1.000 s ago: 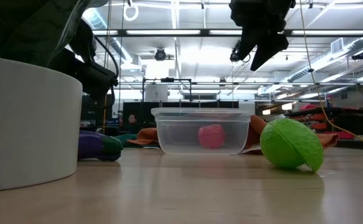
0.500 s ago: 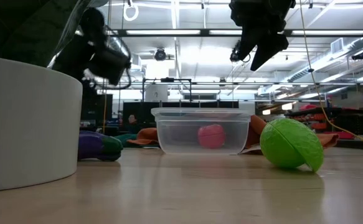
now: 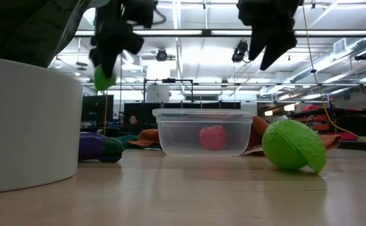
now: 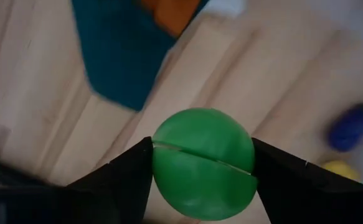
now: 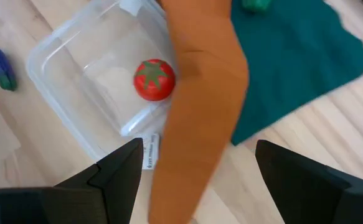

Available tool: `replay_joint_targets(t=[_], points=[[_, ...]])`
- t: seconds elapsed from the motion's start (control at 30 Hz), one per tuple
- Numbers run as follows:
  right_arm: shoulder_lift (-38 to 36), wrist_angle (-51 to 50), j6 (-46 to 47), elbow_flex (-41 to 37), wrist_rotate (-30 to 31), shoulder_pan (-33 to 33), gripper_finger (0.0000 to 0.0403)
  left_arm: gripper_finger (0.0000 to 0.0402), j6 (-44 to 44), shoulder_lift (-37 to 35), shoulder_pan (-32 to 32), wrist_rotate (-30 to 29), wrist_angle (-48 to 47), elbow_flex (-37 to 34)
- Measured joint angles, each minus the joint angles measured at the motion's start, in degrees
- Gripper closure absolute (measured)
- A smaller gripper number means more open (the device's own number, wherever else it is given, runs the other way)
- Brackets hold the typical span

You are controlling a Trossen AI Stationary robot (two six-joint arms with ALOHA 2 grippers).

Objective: Pick and placing Produce into tupperware
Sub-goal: Put the avocado into the transparent bin

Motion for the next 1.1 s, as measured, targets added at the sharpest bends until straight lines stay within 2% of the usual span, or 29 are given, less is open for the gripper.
replay_joint_targets(t=[0.2, 0.4, 0.77, 0.93, 1.1], points=[[-5.17, -4.77, 3.11, 0.00, 4.13, 0.00, 0.0129, 0.0157, -0.04, 0.01, -0.46, 6.72, 3.61, 7.05], [-11.27, -6.92, 6.91, 0.02, 7.29, 0.00, 0.0129, 0.0152, 0.45, 0.02, -2.10, 11.41, 11.87, 8.58], [-17.77, -9.51, 8.99, 0.02, 7.88, 0.00, 0.0129, 0.0159, 0.66, 1.97, -5.89, 11.40, 27.90, 8.49], [-18.88, -10.08, 8.91, 0.02, 7.99, 0.00, 0.0129, 0.0152, 1.94, 5.79, -7.70, 10.58, 32.64, 8.50], [-19.20, -11.33, 8.47, 0.02, 8.29, 0.00, 0.0129, 0.0161, 3.51, 10.60, -9.24, 10.33, 37.51, 8.49]])
